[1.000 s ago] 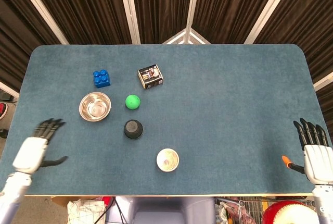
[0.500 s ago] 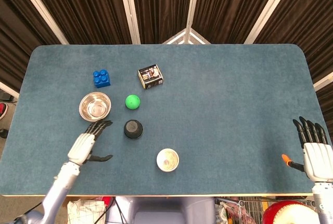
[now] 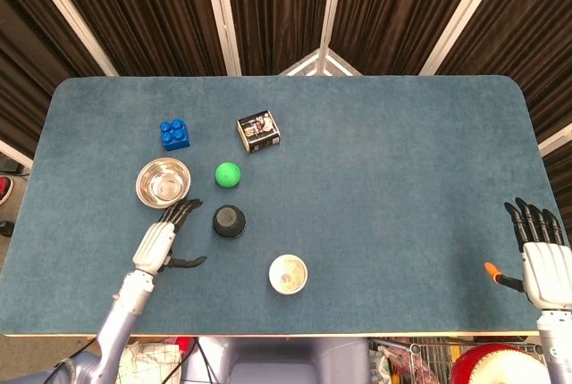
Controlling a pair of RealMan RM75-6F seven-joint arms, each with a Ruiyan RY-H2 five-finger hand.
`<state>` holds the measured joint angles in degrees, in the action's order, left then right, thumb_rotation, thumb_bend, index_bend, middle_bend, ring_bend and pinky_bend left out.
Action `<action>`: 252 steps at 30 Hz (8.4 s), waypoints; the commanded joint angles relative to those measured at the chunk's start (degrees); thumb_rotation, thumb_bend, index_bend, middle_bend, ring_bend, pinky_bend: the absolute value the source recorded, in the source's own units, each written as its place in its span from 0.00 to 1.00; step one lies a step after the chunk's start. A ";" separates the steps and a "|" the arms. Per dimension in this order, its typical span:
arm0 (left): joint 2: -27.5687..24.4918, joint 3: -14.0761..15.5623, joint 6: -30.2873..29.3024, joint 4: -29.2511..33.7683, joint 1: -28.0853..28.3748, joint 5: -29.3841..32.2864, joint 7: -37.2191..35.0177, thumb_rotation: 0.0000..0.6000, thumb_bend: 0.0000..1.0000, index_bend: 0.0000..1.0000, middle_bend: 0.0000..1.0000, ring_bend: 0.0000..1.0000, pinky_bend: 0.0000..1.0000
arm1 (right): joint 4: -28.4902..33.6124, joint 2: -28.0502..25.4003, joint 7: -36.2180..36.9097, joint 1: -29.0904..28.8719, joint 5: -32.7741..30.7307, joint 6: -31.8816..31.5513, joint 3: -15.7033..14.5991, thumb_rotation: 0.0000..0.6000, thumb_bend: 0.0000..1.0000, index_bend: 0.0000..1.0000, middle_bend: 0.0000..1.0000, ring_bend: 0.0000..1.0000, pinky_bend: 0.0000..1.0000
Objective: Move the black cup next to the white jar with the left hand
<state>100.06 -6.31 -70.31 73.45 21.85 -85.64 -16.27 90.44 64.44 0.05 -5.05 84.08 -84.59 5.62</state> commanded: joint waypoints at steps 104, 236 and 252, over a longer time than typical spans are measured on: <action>14.93 -6.65 5.75 -10.24 9.33 14.16 21.67 1.00 0.33 0.14 0.28 0.00 0.00 | 1.49 0.14 -2.58 -0.51 -2.29 1.50 -0.14 1.00 0.18 0.03 0.00 0.02 0.01; -9.35 -9.92 5.66 21.71 3.42 -2.48 24.47 1.00 0.46 0.45 0.46 0.00 0.00 | 1.40 0.27 -1.33 -0.08 1.70 1.10 -2.15 1.00 0.19 0.03 0.00 0.02 0.01; -2.76 -7.16 2.86 13.88 4.31 0.84 31.88 1.00 0.46 0.45 0.46 0.00 0.00 | 0.24 0.91 -2.05 -0.06 2.19 0.07 -1.80 1.00 0.18 0.03 0.00 0.02 0.00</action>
<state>97.35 -13.58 -68.08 86.90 25.97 -85.63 16.30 90.84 65.21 -2.05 -5.04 86.10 -84.39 3.79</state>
